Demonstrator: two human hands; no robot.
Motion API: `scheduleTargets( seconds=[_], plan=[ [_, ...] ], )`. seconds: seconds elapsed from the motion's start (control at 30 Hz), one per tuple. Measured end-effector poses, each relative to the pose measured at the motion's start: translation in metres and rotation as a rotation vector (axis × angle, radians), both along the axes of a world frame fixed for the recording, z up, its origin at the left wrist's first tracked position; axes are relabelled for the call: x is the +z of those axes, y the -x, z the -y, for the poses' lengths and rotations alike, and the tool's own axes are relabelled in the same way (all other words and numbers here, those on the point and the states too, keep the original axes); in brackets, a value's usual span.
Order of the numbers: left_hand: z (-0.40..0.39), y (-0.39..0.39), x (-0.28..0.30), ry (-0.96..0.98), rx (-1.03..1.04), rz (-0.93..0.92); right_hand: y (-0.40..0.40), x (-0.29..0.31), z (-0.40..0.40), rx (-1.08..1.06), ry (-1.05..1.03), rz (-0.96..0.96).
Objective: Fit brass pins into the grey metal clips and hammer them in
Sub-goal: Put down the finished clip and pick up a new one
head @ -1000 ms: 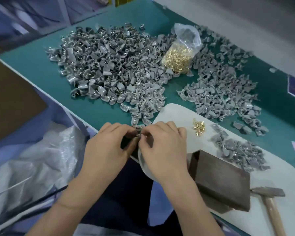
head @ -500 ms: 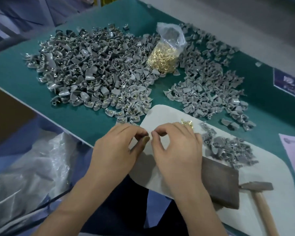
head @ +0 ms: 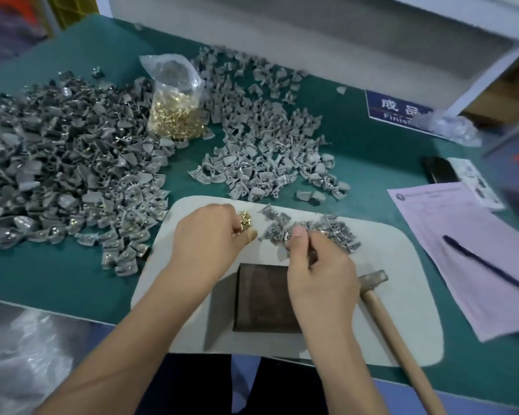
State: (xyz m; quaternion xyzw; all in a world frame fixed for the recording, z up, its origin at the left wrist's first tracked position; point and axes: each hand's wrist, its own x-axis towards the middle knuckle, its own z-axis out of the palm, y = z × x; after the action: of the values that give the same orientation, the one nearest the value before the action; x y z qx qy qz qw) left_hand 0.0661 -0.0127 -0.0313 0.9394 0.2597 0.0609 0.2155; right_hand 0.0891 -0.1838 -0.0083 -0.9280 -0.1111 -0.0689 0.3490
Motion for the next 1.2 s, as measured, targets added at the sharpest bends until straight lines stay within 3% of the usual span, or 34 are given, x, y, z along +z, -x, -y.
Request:
scheduleTargets(
  seconds=[0.23, 0.4, 0.47, 0.57, 0.63, 0.77, 0.9, 1.07, 1.2],
  plan=[
    [0.009, 0.005, 0.002, 0.049, -0.09, -0.009, -0.002, -0.004, 0.003, 0.044, 0.009, 0.018],
    [0.01, 0.006, 0.007, -0.08, -0.18, -0.124, -0.001, -0.006, 0.005, 0.099, -0.019, 0.053],
    [0.012, 0.009, 0.012, -0.04, -0.199, 0.017, 0.0, -0.006, 0.005, 0.115, -0.033, 0.07],
    [0.017, 0.014, 0.024, 0.318, -0.252, 0.298, -0.002, -0.007, 0.007, 0.165, -0.17, 0.052],
    [0.026, 0.012, 0.035, 0.557, -0.319, 0.353, -0.003, -0.007, 0.01, 0.226, -0.324, -0.005],
    [0.038, 0.005, 0.045, 0.889, -0.319, 0.308, -0.006, -0.006, 0.015, 0.302, -0.553, -0.038],
    [0.031, 0.002, 0.04, 0.989, -0.264, 0.139, -0.004, -0.007, 0.017, 0.226, -0.596, 0.01],
    [0.029, -0.005, 0.039, 0.948, -0.322, 0.123, -0.005, -0.01, 0.018, 0.122, -0.626, -0.042],
    [0.017, -0.025, 0.026, 0.321, -0.228, 0.216, -0.005, -0.008, 0.018, 0.082, -0.625, -0.06]
  ],
)
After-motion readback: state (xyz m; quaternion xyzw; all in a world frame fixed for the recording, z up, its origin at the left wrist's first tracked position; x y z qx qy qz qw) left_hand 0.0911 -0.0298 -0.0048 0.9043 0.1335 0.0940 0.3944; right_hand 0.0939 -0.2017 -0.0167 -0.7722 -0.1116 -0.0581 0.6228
